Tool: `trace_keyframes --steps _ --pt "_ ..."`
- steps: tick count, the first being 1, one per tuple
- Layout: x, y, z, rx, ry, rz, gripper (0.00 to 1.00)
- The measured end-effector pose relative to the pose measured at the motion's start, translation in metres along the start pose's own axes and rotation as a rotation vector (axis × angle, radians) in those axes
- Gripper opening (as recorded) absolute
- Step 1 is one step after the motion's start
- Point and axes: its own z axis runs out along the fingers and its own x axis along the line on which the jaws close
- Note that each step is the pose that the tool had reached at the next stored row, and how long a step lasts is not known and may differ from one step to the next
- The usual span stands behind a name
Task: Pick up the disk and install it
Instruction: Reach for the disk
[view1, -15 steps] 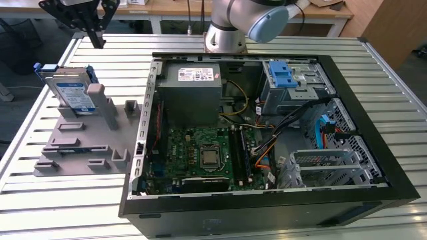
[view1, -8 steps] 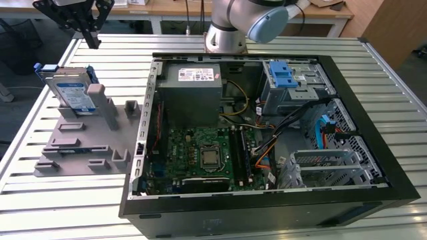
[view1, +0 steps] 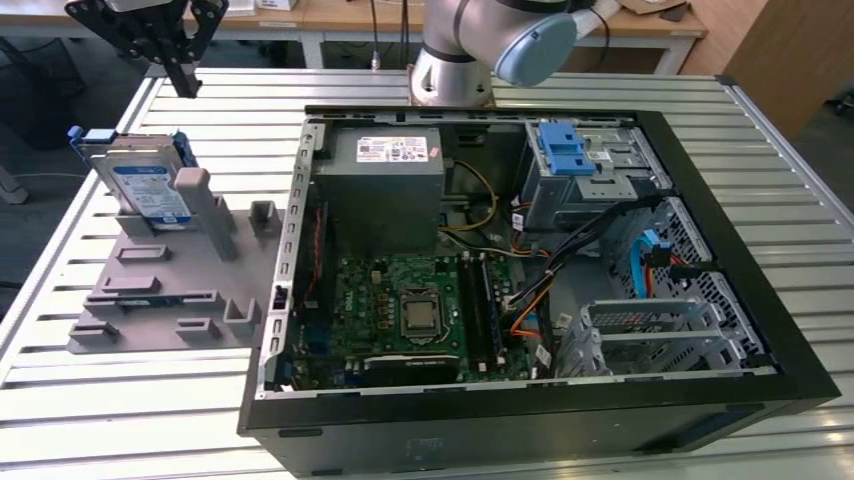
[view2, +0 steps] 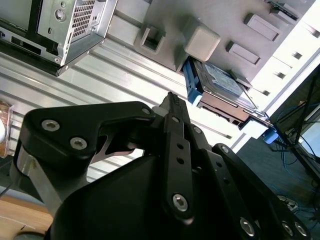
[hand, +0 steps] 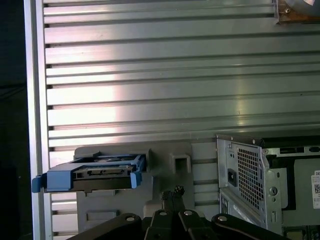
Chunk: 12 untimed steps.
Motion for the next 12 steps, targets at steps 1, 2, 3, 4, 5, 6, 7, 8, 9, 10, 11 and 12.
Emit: trace_keyframes --steps 1,2,3,4,5,6,7,8,9,10,11,12 --pt "0.0000 0.0000 0.0000 0.0000 0.0000 0.000 0.11" --pt "0.0000 0.0000 0.0000 0.0000 0.0000 0.000 0.11" --pt "0.0002 0.0000 0.0000 0.0000 0.0001 0.000 0.11" --pt "0.0008 -0.0001 0.0000 0.0000 0.0001 0.000 0.11" --pt "0.0016 -0.0001 0.0000 0.0000 0.0001 0.000 0.11" --pt "0.0026 -0.0002 0.0001 0.0000 0.0001 0.000 0.11" --pt "0.0040 -0.0003 0.0001 0.0001 0.0002 0.000 0.11" --pt "0.0056 -0.0004 0.0002 0.0000 0.0002 0.000 0.11" --pt "0.0073 -0.0006 0.0002 0.0001 0.0003 0.000 0.11" --pt "0.0093 -0.0007 0.0003 0.0001 0.0004 0.000 0.11" --pt "0.0113 -0.0009 0.0005 0.0000 0.0004 0.000 0.11" --pt "0.0133 -0.0010 0.0005 0.0000 0.0007 0.000 0.11"
